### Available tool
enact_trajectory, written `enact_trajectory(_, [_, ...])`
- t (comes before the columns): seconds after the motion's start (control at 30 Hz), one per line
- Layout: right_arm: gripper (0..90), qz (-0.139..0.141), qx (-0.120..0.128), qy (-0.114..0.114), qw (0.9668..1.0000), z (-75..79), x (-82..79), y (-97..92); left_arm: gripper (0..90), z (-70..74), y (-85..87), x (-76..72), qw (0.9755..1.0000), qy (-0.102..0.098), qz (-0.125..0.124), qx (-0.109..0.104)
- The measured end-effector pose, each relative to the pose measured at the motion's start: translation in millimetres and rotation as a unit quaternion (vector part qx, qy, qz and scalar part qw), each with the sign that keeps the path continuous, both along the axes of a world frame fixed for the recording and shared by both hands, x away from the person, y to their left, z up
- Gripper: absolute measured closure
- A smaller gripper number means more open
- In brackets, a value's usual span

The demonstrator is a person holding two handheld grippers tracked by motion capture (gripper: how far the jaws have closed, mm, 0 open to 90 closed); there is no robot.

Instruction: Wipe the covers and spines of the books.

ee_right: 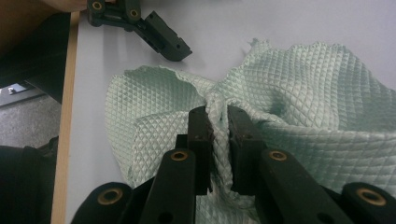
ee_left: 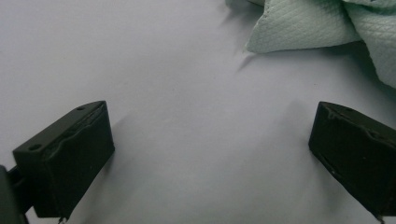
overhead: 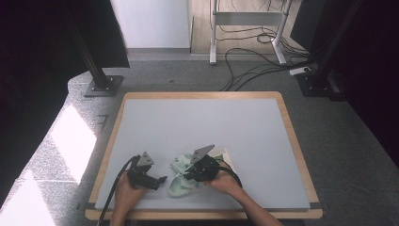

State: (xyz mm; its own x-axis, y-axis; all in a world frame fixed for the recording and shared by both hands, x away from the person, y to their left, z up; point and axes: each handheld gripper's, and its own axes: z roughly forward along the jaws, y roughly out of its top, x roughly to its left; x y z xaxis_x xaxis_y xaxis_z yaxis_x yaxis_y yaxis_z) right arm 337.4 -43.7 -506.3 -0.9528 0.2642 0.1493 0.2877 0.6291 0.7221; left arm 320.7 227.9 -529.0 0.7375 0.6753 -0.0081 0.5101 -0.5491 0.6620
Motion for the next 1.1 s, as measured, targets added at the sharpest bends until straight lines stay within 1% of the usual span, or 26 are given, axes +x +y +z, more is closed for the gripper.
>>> enact_trajectory(0.17, [80.8, -0.002, -0.004, -0.002, 1.0000, 0.3, -0.3, -5.2, 0.0, 0.0, 0.0, 0.0, 1.0000, 0.000, 0.000, 0.000])
enact_trajectory(0.27, [81.2, -0.010, -0.004, 0.001, 0.9999, 0.0, 1.3, -14.7, 0.0, 0.0, 0.0, 0.0, 1.0000, 0.000, 0.000, 0.000])
enact_trajectory(0.37, [81.3, -0.017, -0.004, 0.002, 0.9998, 0.0, 2.0, -19.4, 0.0, 0.0, 0.0, 0.0, 1.0000, 0.000, 0.000, 0.000])
enact_trajectory(0.47, [81.3, -0.029, -0.007, 0.001, 0.9996, -0.1, 4.1, -30.2, 0.0, 0.0, 0.0, 0.0, 1.0000, 0.000, 0.000, 0.000])
enact_trajectory(0.5, [81.3, -0.037, -0.008, 0.000, 0.9993, -0.3, 5.4, -37.8, 0.0, 0.0, 0.0, 0.0, 1.0000, 0.000, 0.000, 0.000])
enact_trajectory(0.53, [81.3, -0.037, -0.008, 0.000, 0.9993, -0.3, 5.4, -37.8, 0.0, 0.0, 0.0, 0.0, 1.0000, 0.000, 0.000, 0.000])
enact_trajectory(0.57, [81.3, -0.044, -0.007, 0.000, 0.9990, -0.8, 6.7, -45.6, 0.0, 0.0, 0.0, 0.0, 1.0000, 0.000, 0.000, 0.000])
enact_trajectory(0.6, [81.3, -0.044, -0.007, 0.000, 0.9990, -0.8, 6.7, -45.6, 0.0, 0.0, 0.0, 0.0, 1.0000, 0.000, 0.000, 0.000])
enact_trajectory(0.63, [81.3, -0.052, -0.008, 0.000, 0.9986, -1.0, 7.6, -53.2, 0.0, -0.1, -0.1, 0.0, 1.0000, 0.000, 0.000, 0.000])
enact_trajectory(0.67, [81.3, -0.052, -0.008, 0.000, 0.9986, -1.0, 7.6, -53.2, 0.0, -0.1, -0.1, 0.0, 1.0000, 0.000, 0.000, 0.000])
enact_trajectory(0.7, [81.3, -0.056, -0.008, 0.000, 0.9984, -1.1, 8.3, -57.1, 0.0, -0.1, -0.1, 0.0, 1.0000, 0.000, 0.001, 0.000])
enact_trajectory(0.83, [81.3, -0.078, -0.011, -0.001, 0.9969, -1.4, 10.6, -76.8, 0.0, -0.1, -0.1, 0.0, 1.0000, 0.000, 0.001, 0.000])
enact_trajectory(0.87, [81.3, -0.078, -0.011, -0.001, 0.9969, -1.4, 10.6, -76.8, 0.0, -0.1, -0.1, 0.0, 1.0000, 0.000, 0.001, 0.000])
enact_trajectory(0.93, [81.3, -0.088, -0.012, -0.001, 0.9960, -1.7, 11.3, -85.2, 0.0, 0.0, -0.1, 0.0, 1.0000, 0.000, 0.000, 0.000])
enact_trajectory(0.97, [81.3, -0.098, -0.013, -0.001, 0.9951, -2.0, 12.2, -94.9, 0.0, 0.0, -0.1, 0.0, 1.0000, 0.000, 0.000, 0.000])
enact_trajectory(1.03, [81.3, -0.107, -0.014, -0.001, 0.9941, -2.1, 12.6, -102.5, 0.0, -0.1, -0.1, 0.0, 1.0000, 0.000, 0.001, 0.000])
enact_trajectory(1.07, [81.3, -0.107, -0.014, -0.001, 0.9941, -2.1, 12.6, -102.5, 0.0, -0.1, -0.1, 0.0, 1.0000, 0.000, 0.001, 0.000])
enact_trajectory(1.1, [81.3, -0.118, -0.015, -0.003, 0.9929, -2.4, 12.9, -112.7, 0.0, -0.1, -0.1, 0.0, 1.0000, 0.000, 0.001, 0.000])
